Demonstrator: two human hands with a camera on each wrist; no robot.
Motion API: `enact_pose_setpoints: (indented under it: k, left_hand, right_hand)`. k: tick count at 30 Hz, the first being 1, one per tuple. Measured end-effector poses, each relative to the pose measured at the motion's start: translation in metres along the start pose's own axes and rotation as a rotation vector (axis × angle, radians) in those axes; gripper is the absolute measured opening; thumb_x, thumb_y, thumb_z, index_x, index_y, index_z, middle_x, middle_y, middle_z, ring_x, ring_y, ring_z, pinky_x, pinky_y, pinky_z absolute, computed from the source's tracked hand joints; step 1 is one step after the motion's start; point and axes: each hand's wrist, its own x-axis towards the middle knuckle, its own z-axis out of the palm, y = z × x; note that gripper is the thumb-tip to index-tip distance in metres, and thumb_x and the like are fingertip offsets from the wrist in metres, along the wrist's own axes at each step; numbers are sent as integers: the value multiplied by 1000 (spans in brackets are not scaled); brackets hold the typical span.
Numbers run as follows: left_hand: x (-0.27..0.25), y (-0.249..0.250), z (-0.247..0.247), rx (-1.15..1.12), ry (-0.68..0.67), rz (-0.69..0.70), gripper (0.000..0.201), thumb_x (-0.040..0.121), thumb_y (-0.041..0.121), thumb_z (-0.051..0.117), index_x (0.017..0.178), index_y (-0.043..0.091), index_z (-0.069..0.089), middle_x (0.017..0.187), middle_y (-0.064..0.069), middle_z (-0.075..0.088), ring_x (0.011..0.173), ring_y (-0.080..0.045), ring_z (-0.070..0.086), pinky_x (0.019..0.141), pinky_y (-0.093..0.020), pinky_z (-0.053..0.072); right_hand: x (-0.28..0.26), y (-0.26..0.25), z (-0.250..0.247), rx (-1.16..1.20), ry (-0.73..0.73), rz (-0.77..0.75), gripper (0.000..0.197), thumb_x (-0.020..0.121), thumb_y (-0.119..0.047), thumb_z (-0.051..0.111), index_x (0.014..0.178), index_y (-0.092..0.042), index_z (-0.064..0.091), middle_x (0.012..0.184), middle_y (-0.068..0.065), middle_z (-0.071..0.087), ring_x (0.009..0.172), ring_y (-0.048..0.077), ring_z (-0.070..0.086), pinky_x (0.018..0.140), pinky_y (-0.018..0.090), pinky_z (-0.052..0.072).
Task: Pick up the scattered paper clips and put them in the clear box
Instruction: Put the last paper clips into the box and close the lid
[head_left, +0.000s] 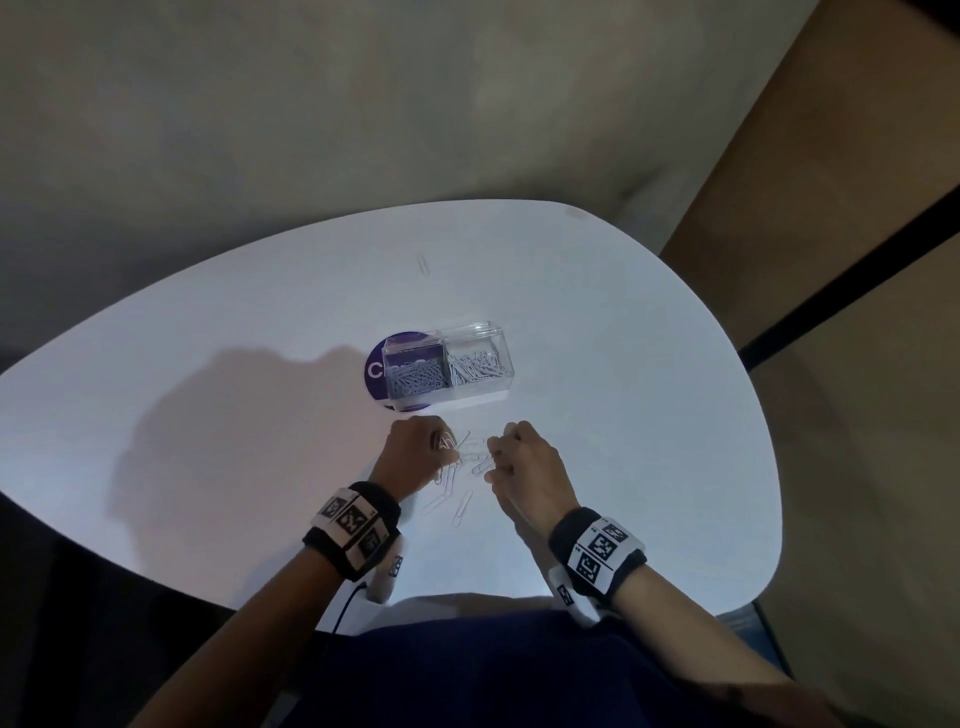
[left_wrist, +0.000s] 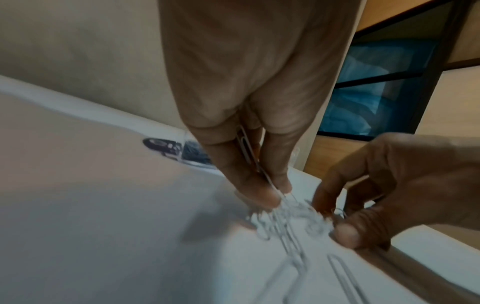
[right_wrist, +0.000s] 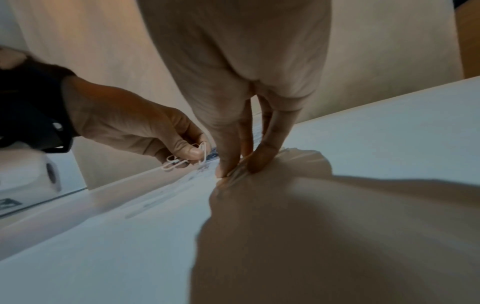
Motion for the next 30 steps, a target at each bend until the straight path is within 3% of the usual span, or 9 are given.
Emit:
enact_pose_setpoints:
  k: [3, 7, 12, 14, 16, 19, 21, 24, 30]
  left_hand:
    - [-5, 6, -13, -50, 0, 7, 14, 75, 4, 76, 74, 11, 64, 65, -1, 65, 46, -17, 63, 55, -30, 58]
    - [-3, 19, -30, -46, -21, 113, 9, 79, 6, 76, 78, 10, 67, 66, 2, 66, 48, -10, 65, 54, -20, 56]
    - [11, 42, -43, -109, 40, 189, 8, 77, 5, 75, 76, 8, 68, 64, 2, 65, 48, -13, 65, 49, -27, 54]
    - [21, 53, -45, -150, 109, 238, 5, 74, 3, 73, 74, 4, 68, 63, 1, 64, 49, -16, 62, 47, -27, 50]
    - [36, 64, -46, -140, 142, 259, 5, 73, 3, 72, 71, 5, 68, 61, 3, 62, 52, -14, 55, 47, -16, 42]
    - [65, 78, -42, -7, 138, 181, 5, 75, 8, 71, 72, 9, 67, 66, 5, 62, 61, -12, 51, 60, -16, 36]
    - [80, 82, -35, 61, 135, 130, 7, 75, 8, 69, 71, 12, 65, 69, 3, 61, 71, -17, 53, 73, -26, 41]
    - [90, 80, -24, 129, 87, 100, 10, 78, 9, 70, 74, 15, 63, 78, 1, 64, 84, -24, 60, 76, -33, 48]
    - [84, 63, -24, 76, 160, 139, 18, 82, 9, 61, 91, 19, 73, 94, 3, 73, 87, -13, 66, 79, -24, 49]
  right_hand:
    - [7, 0, -4, 90, -38, 33, 16, 75, -8, 76, 82, -14, 63, 95, 0, 49, 74, 19, 60, 69, 31, 50]
    - [19, 2, -16, 141, -142, 96, 19, 70, -7, 83, 76, -13, 66, 84, -3, 53, 71, 8, 51, 61, 20, 35]
    - [22, 8, -32, 378, -212, 132, 33, 68, 7, 84, 58, -16, 63, 83, 12, 70, 51, 18, 63, 48, 25, 48]
    - [22, 7, -43, 436, -203, 130, 33, 68, 9, 85, 57, -13, 63, 76, 3, 72, 50, 17, 63, 48, 26, 49]
    - [21, 2, -57, 461, -182, 141, 22, 67, 9, 85, 62, 0, 66, 59, -13, 68, 45, 6, 61, 48, 21, 49]
    - [23, -4, -78, 503, -124, 160, 21, 64, 8, 87, 73, 13, 70, 51, -18, 64, 43, 0, 58, 49, 16, 48]
    - [26, -7, -90, 519, -92, 162, 20, 62, 7, 88, 72, 9, 72, 55, -11, 65, 47, 1, 59, 53, 19, 51]
    - [34, -13, -103, 491, -20, 149, 18, 60, 4, 89, 70, 1, 74, 66, -1, 66, 51, -2, 59, 57, 19, 52]
    - [70, -26, -116, 398, 135, 132, 26, 65, 2, 88, 60, -16, 69, 68, 3, 69, 61, 16, 67, 64, 27, 59]
